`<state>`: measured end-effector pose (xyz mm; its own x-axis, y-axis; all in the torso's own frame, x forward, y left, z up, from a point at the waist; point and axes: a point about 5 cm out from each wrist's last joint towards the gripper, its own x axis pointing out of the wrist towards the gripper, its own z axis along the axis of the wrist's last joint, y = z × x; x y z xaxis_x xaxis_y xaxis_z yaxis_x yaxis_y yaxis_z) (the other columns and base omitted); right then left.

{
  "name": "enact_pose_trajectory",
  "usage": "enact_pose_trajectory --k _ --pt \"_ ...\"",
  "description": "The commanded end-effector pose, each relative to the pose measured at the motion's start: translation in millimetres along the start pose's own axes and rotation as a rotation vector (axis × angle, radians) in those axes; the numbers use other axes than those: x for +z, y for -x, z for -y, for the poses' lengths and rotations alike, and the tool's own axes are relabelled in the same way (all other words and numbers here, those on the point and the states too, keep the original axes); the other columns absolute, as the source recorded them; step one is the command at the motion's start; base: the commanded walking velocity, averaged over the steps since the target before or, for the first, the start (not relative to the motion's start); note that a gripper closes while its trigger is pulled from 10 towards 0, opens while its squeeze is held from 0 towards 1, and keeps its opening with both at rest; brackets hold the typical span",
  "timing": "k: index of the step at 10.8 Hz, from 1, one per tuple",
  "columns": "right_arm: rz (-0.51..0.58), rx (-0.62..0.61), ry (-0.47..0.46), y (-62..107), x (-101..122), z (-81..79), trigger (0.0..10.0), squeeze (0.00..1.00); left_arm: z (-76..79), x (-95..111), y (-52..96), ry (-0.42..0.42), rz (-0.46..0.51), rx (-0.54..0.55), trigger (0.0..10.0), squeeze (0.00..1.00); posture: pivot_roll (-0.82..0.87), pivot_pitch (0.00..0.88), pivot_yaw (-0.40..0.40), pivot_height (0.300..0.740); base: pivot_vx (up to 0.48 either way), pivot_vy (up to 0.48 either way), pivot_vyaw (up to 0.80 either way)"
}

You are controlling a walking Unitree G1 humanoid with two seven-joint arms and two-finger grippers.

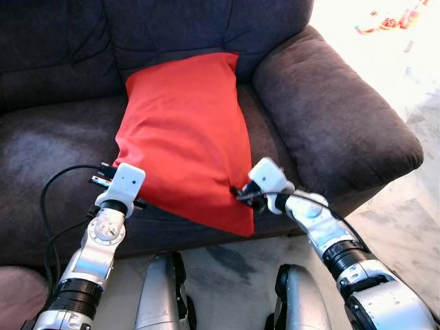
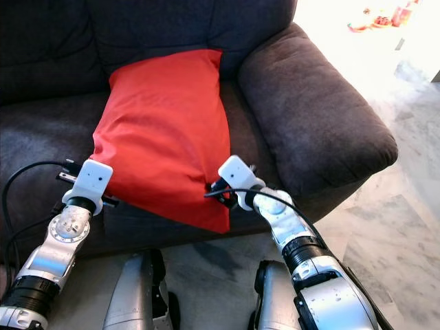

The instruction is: Move the pillow to the sofa from floor

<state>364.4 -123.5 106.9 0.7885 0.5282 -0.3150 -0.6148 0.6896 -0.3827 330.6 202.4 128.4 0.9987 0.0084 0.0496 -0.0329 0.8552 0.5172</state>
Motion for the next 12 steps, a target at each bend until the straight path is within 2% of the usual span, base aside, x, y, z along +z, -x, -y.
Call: enact_pose_trajectory --k 1,2,3,4,6,7,8,12 --pt "0.006 0.029 -0.008 -2.8 2 -3.6 10.0 0.00 0.6 9 -0.5 -0.011 0.048 -0.008 10.0 0.00 0.09 0.152 0.043 0.547 0.000 0.000 0.00" --pt "0.046 0.068 -0.020 -6.0 9 -6.0 10.0 0.00 -1.2 9 -0.1 -0.012 0.048 -0.005 10.0 0.00 0.09 0.152 0.043 0.547 0.000 0.000 0.00" --pt "0.093 0.081 -0.081 -7.4 14 -6.5 10.0 0.00 -1.7 9 0.0 -0.012 0.049 -0.003 10.0 0.00 0.09 0.151 0.042 0.547 0.000 0.000 0.00" --pt "0.096 0.072 -0.113 -8.6 14 -5.7 10.0 0.00 -1.8 9 -0.1 -0.012 0.049 -0.002 10.0 0.00 0.09 0.151 0.042 0.547 0.000 0.000 0.00" --pt "0.109 0.001 -0.267 -11.0 14 -2.3 10.0 0.00 -1.3 10 -0.1 -0.011 0.051 -0.004 10.0 0.00 0.10 0.153 0.040 0.547 0.000 0.000 0.00" --pt "0.104 -0.037 -0.320 -11.1 11 -1.6 7.6 0.00 -1.1 10 -0.1 -0.011 0.050 -0.003 10.0 0.00 0.10 0.154 0.040 0.547 0.000 0.000 0.00" --pt "0.108 -0.055 -0.363 -11.2 9 -1.8 0.0 0.00 -1.2 10 -0.3 -0.012 0.050 -0.003 10.0 0.00 0.10 0.154 0.040 0.547 0.000 0.000 0.00" --pt "0.113 -0.046 -0.386 -13.8 10 -6.5 0.0 0.00 -1.4 10 -0.2 -0.013 0.048 0.000 10.0 0.00 0.10 0.151 0.036 0.547 0.000 0.000 0.00"
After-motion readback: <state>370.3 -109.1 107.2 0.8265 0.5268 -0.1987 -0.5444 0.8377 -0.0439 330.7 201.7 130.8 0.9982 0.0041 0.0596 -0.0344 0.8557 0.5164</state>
